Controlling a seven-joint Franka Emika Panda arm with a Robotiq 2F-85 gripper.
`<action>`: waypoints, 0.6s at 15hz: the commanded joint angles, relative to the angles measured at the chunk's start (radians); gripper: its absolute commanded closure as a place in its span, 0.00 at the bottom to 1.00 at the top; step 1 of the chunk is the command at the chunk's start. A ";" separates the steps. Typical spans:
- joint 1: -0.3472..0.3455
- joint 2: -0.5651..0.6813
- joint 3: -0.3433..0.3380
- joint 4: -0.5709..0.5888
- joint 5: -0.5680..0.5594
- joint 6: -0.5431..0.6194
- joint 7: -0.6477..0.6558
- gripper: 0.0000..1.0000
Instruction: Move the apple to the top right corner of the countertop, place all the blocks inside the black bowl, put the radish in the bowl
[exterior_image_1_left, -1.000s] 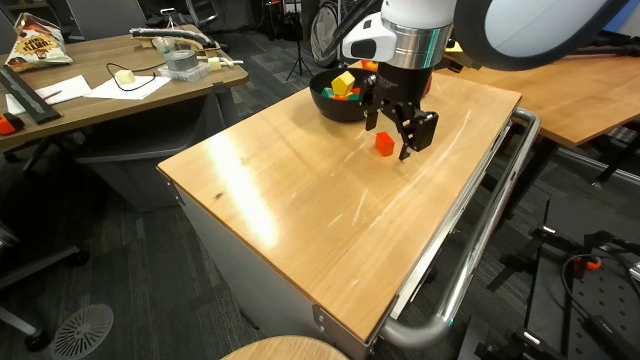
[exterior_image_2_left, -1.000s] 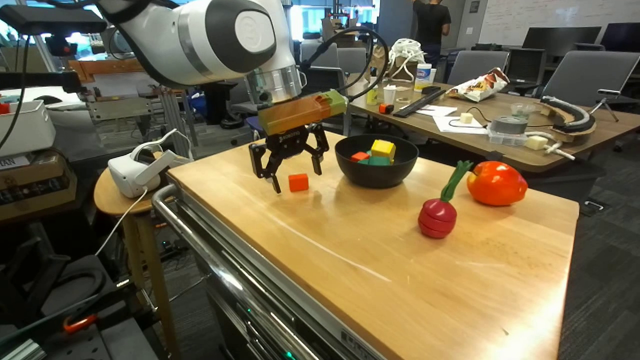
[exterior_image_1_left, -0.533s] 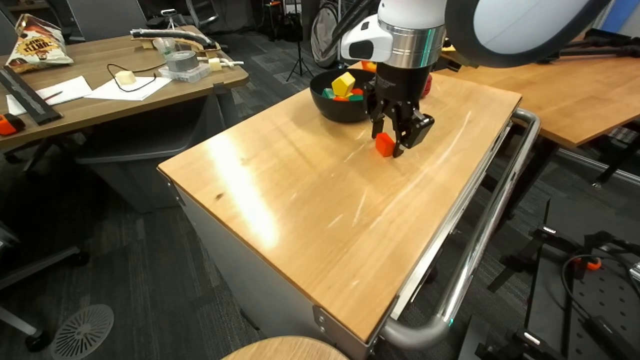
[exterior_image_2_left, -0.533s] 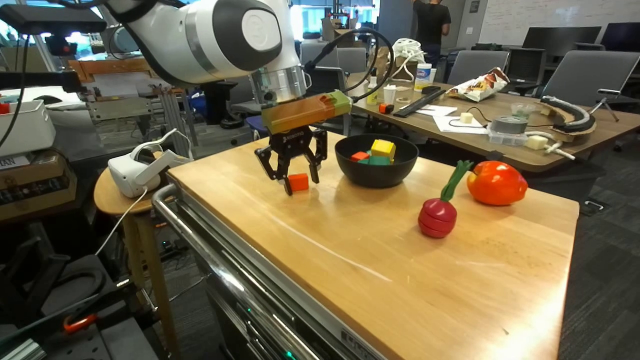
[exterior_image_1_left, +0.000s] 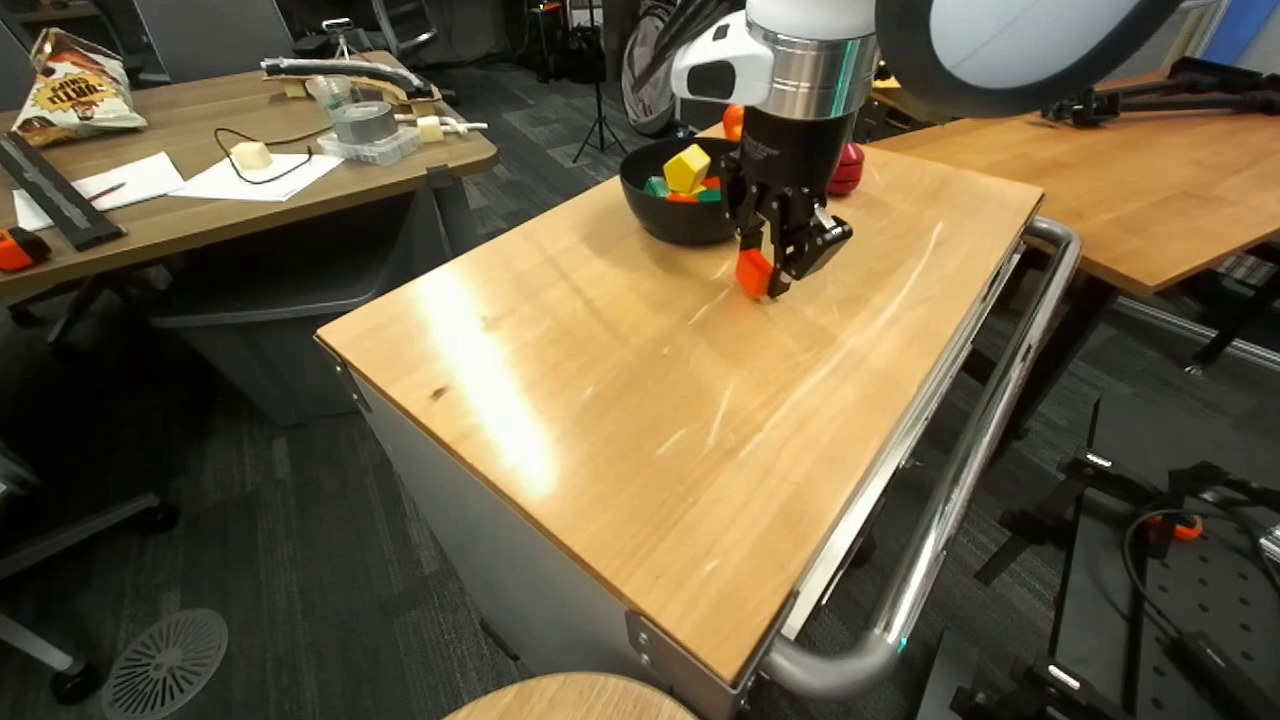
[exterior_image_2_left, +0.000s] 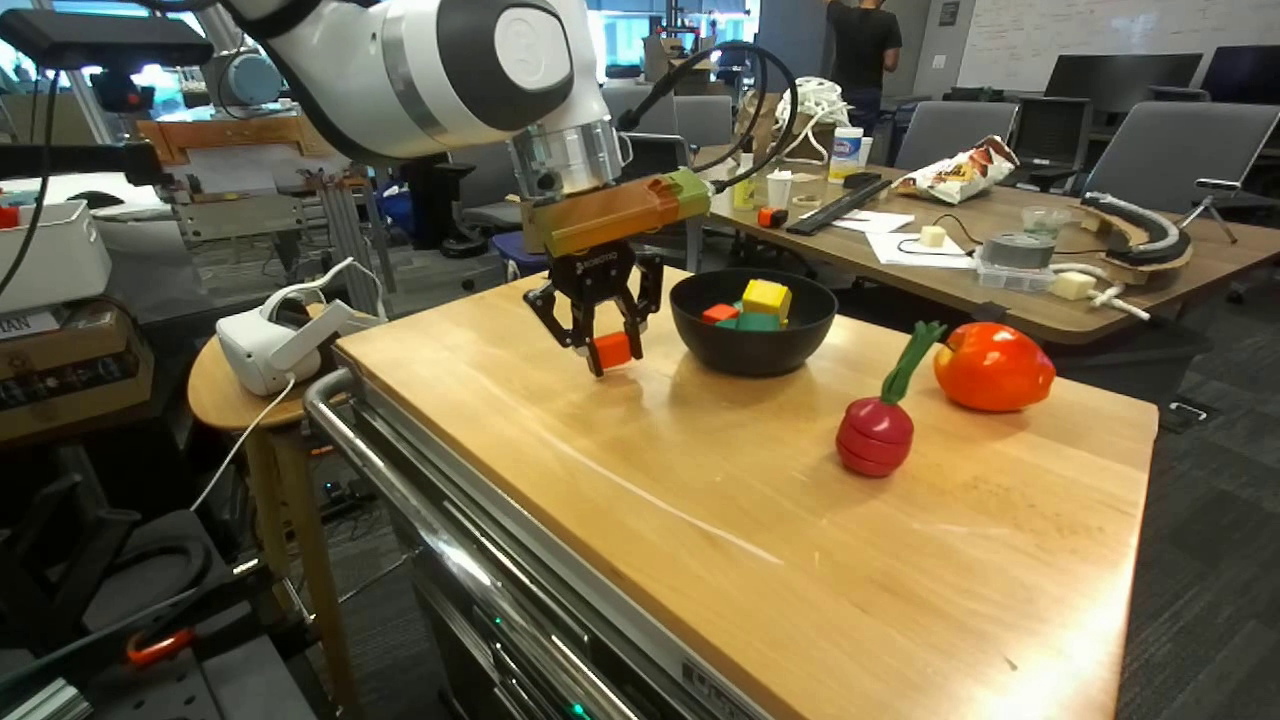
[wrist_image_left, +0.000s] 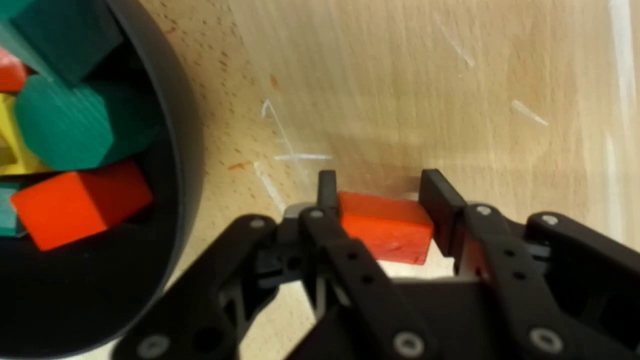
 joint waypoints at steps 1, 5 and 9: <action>-0.018 -0.136 -0.021 -0.071 -0.042 0.099 0.087 0.81; -0.050 -0.193 -0.061 -0.050 -0.080 0.164 0.197 0.81; -0.090 -0.088 -0.080 0.090 -0.202 0.217 0.345 0.81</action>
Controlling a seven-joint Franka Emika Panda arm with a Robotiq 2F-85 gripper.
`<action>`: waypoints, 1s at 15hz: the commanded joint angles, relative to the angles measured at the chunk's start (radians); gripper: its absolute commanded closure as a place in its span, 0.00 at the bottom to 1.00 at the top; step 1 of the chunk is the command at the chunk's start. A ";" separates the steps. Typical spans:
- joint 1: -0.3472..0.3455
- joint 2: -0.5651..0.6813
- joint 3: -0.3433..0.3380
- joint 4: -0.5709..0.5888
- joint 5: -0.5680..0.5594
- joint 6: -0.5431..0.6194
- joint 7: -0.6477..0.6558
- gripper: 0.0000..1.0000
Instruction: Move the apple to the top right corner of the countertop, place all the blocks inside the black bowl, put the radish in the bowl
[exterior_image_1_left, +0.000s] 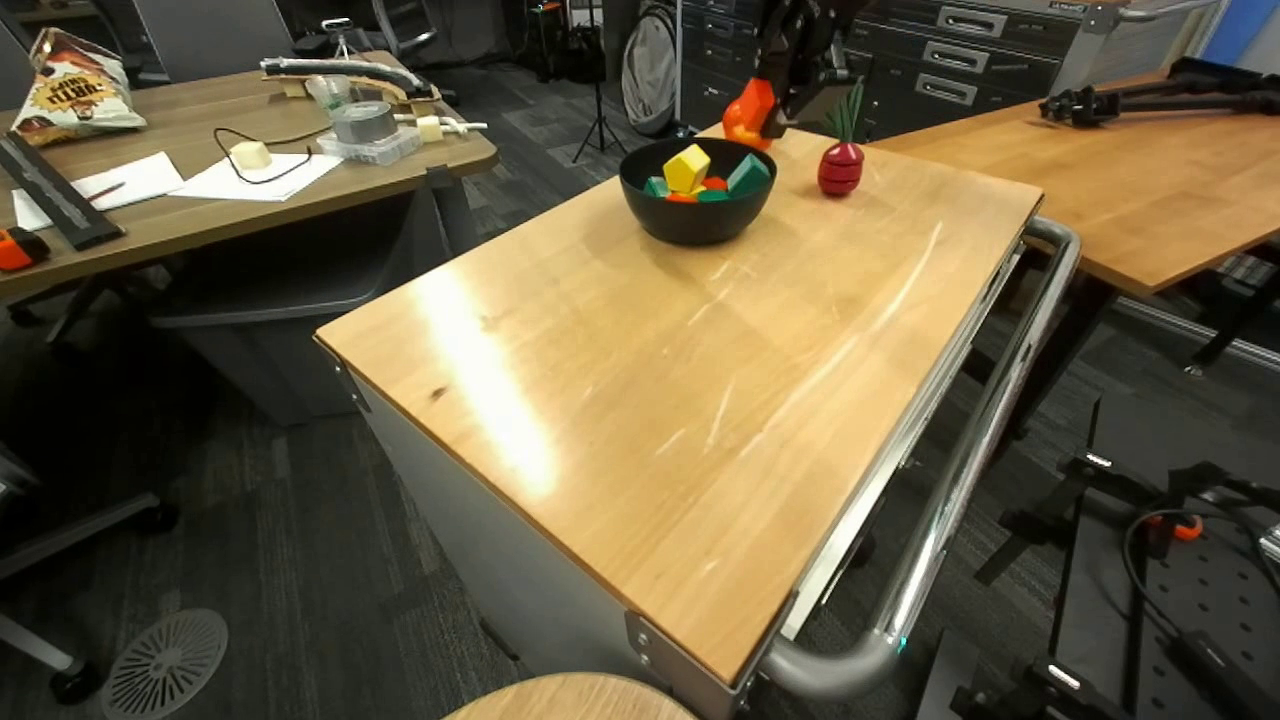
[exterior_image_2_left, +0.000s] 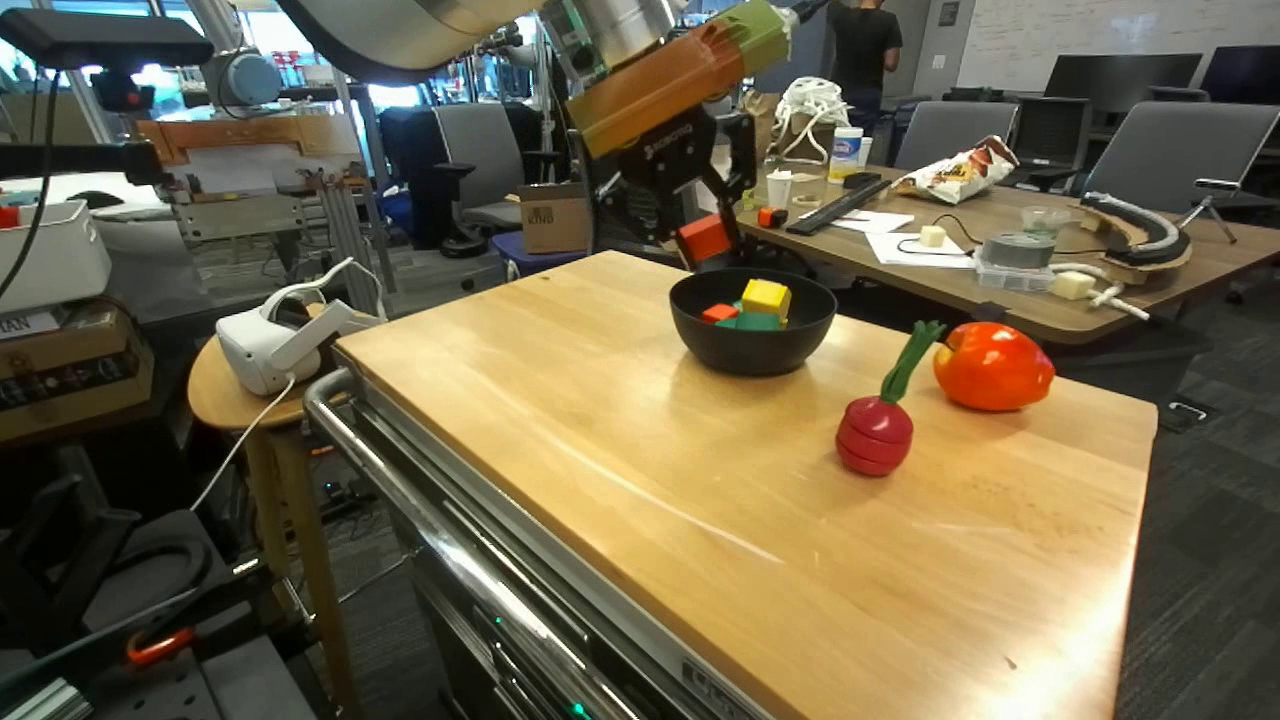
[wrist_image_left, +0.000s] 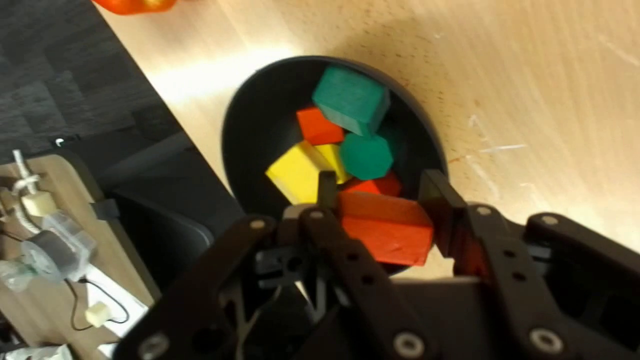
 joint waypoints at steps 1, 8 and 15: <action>-0.021 0.117 -0.006 0.141 -0.091 0.023 0.102 0.81; -0.029 0.333 0.084 0.370 0.161 -0.130 -0.097 0.81; 0.001 0.354 0.073 0.508 0.180 -0.358 -0.097 0.23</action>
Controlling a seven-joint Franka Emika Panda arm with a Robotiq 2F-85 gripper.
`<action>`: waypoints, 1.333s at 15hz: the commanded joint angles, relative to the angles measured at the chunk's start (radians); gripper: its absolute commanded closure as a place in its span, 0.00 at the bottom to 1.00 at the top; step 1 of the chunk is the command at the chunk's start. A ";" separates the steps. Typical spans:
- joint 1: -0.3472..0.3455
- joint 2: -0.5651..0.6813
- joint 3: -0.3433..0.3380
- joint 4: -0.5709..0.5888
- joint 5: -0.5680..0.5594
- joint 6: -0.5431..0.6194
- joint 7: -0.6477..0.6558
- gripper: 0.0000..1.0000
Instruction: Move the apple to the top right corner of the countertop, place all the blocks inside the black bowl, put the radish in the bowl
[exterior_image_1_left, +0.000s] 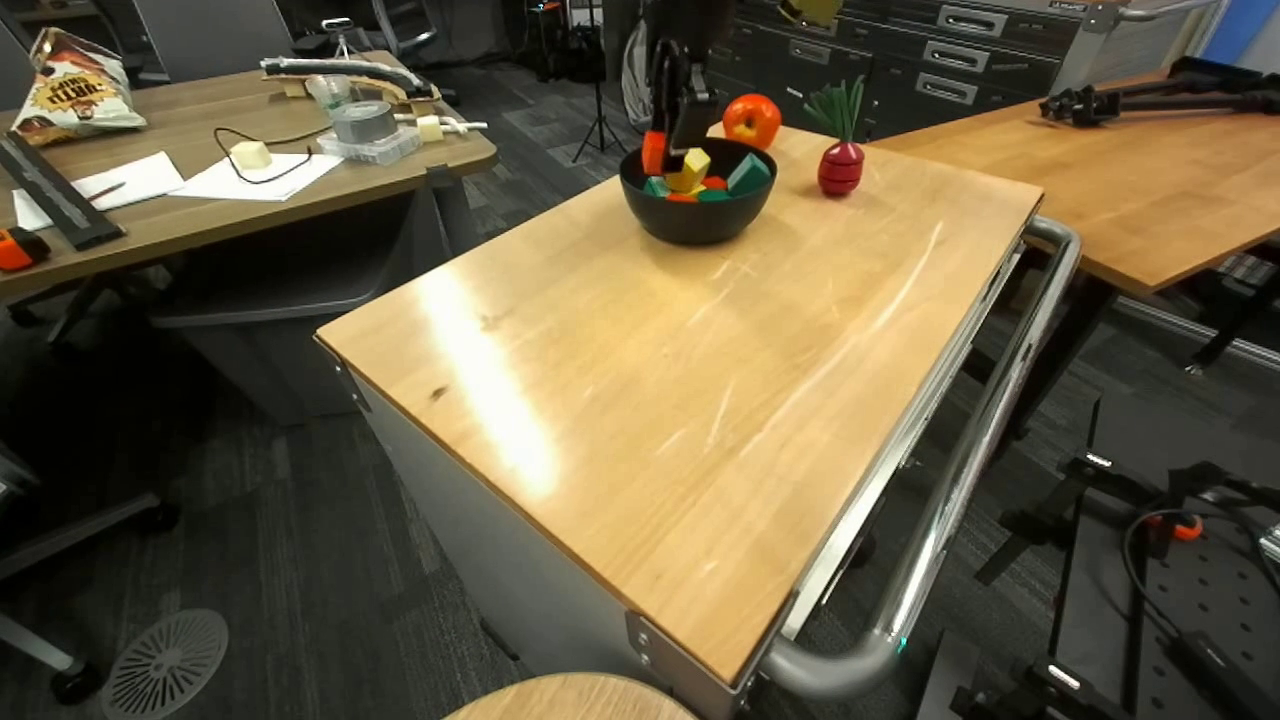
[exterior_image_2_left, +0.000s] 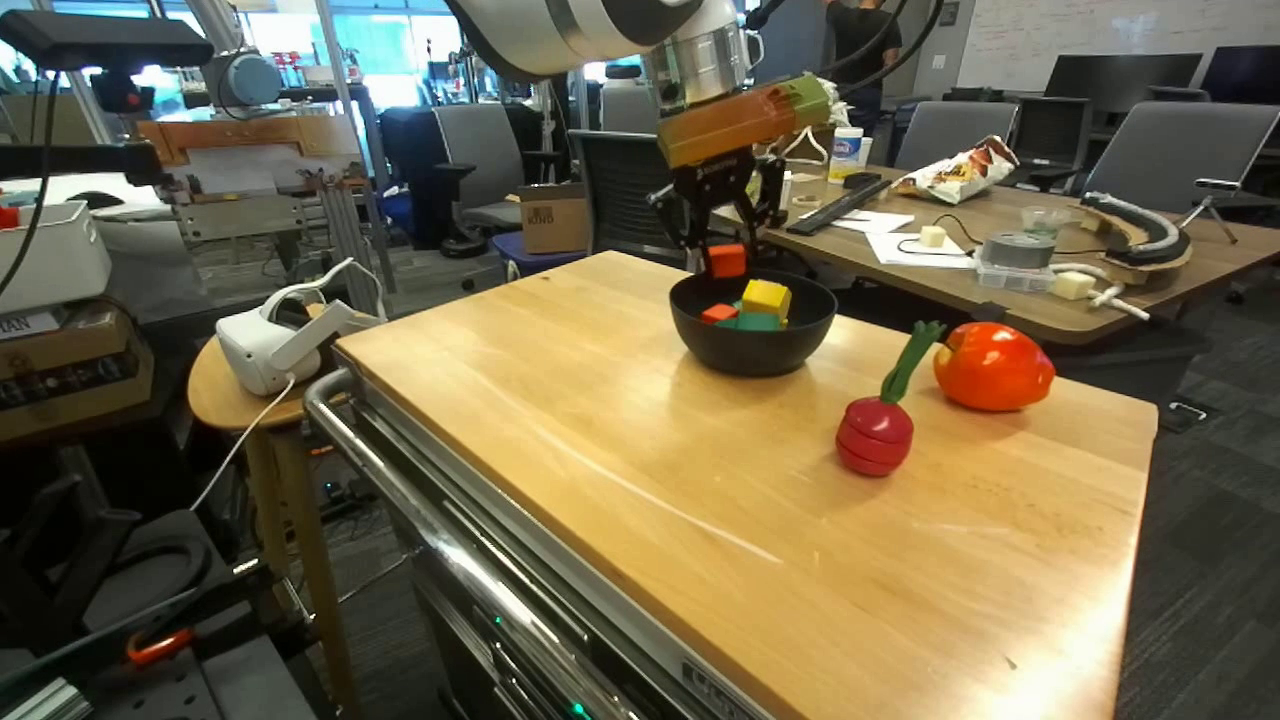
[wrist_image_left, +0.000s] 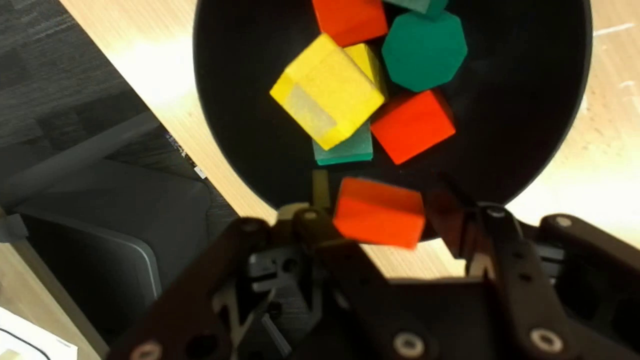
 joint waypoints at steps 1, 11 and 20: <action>0.037 -0.012 -0.047 0.081 -0.112 -0.142 0.084 0.14; 0.015 -0.124 -0.107 0.003 -0.249 -0.494 0.362 0.01; -0.008 -0.077 -0.125 0.021 -0.263 -0.475 0.471 0.00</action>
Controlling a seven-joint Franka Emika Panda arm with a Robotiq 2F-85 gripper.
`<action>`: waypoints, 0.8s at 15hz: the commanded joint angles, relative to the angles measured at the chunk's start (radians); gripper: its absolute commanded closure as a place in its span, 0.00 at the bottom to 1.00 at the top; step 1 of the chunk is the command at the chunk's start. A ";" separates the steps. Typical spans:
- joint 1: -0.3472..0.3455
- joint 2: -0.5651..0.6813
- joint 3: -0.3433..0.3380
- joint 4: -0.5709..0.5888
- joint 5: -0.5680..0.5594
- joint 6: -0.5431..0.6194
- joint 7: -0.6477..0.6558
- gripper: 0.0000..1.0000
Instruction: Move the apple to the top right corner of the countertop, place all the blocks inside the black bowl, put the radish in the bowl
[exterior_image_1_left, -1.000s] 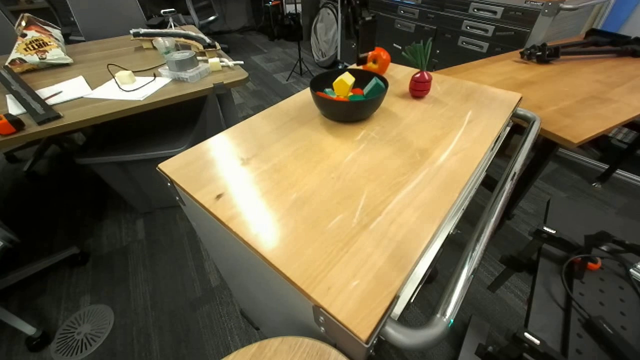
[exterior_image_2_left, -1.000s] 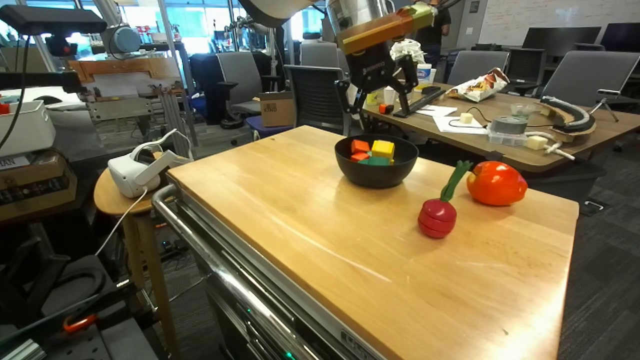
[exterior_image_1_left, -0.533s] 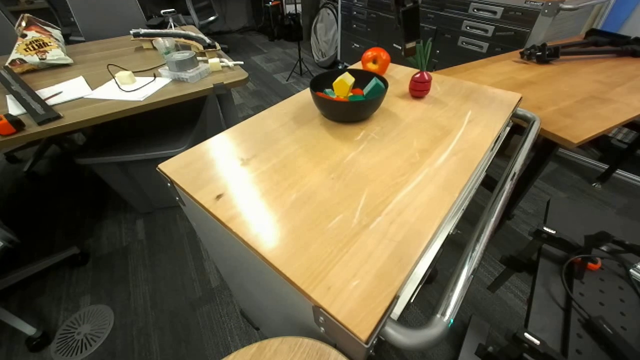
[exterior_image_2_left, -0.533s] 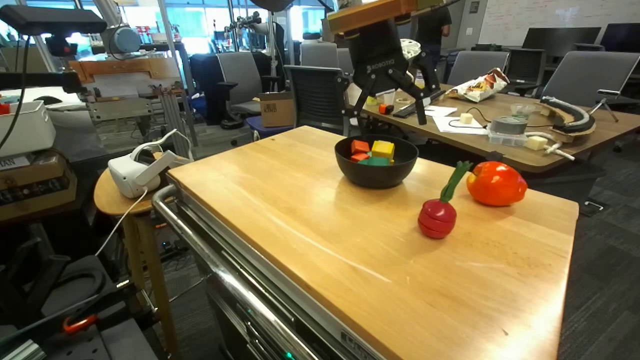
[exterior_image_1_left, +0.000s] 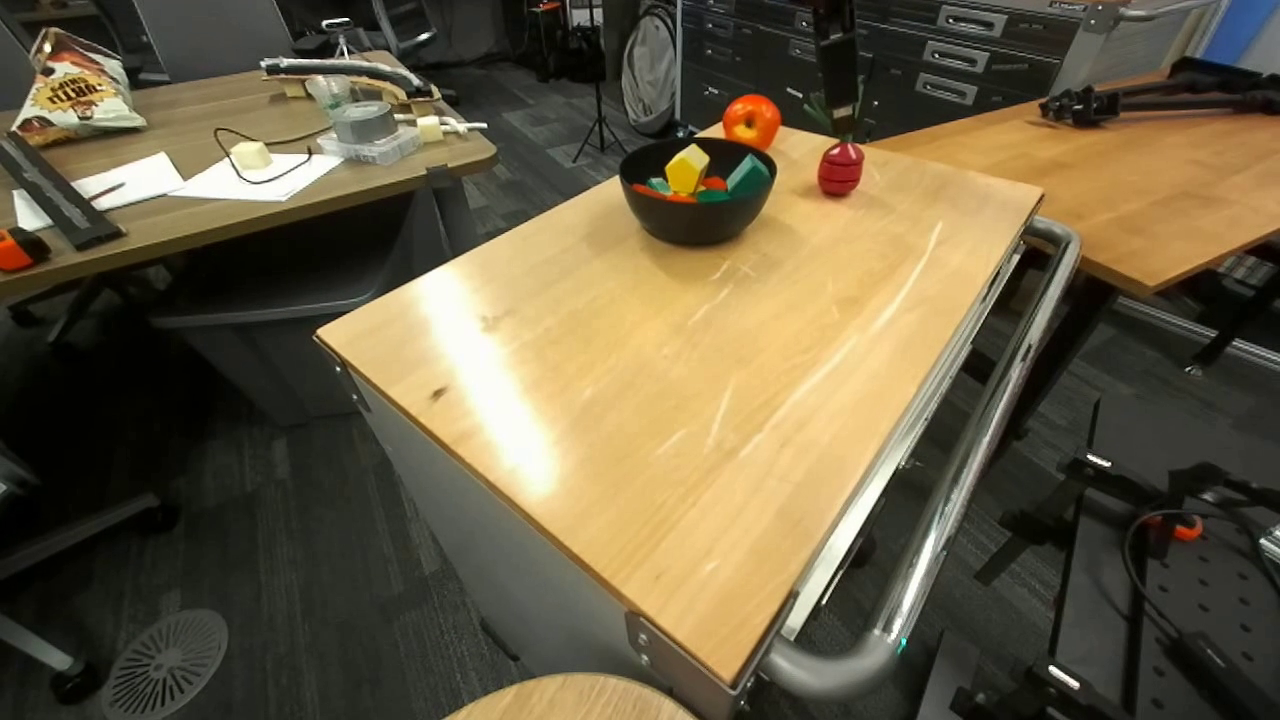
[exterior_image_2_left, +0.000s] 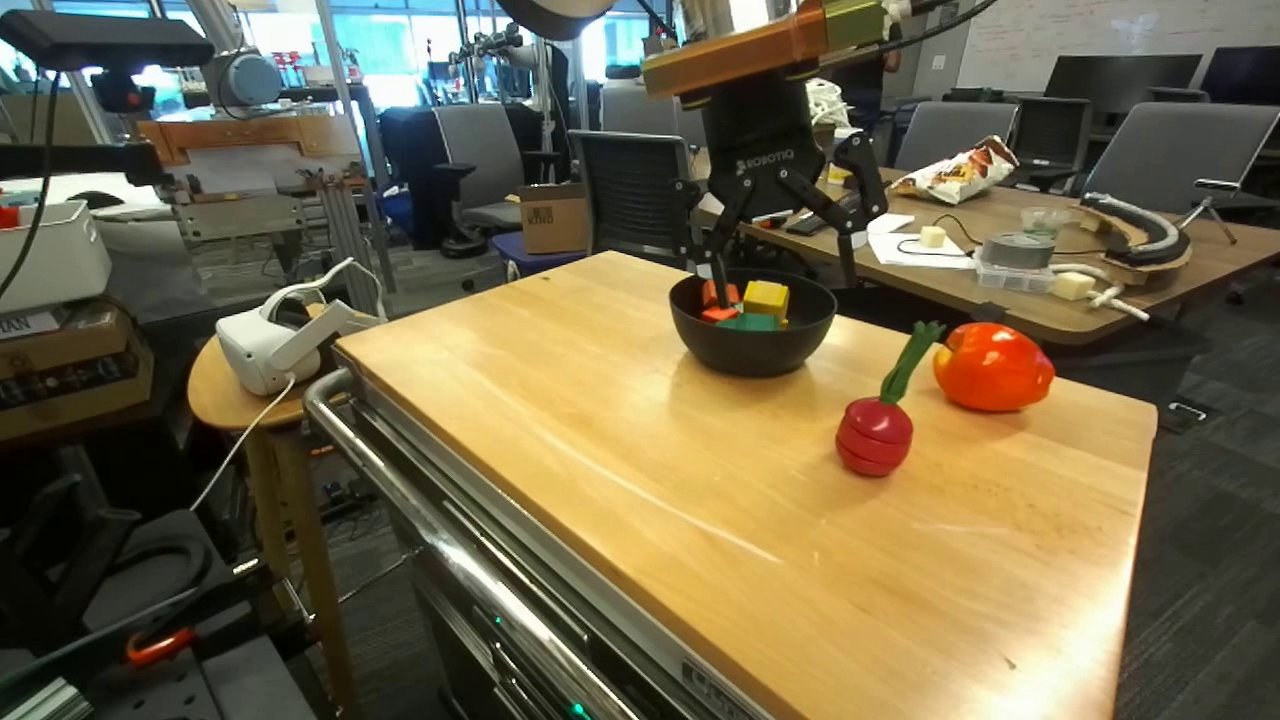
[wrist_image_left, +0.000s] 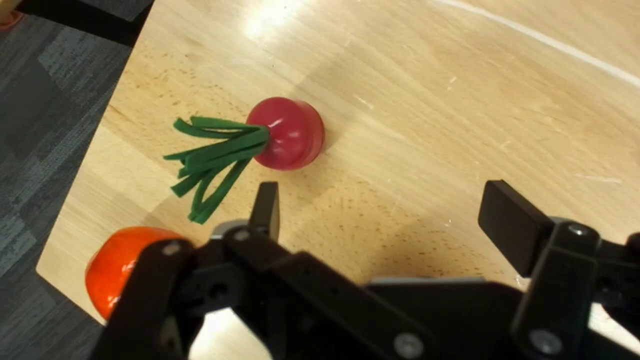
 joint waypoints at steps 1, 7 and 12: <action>-0.025 0.024 -0.019 0.025 0.005 0.014 0.063 0.00; -0.162 0.010 -0.033 -0.043 0.258 0.329 -0.147 0.00; -0.252 0.006 0.004 -0.085 0.583 0.491 -0.433 0.00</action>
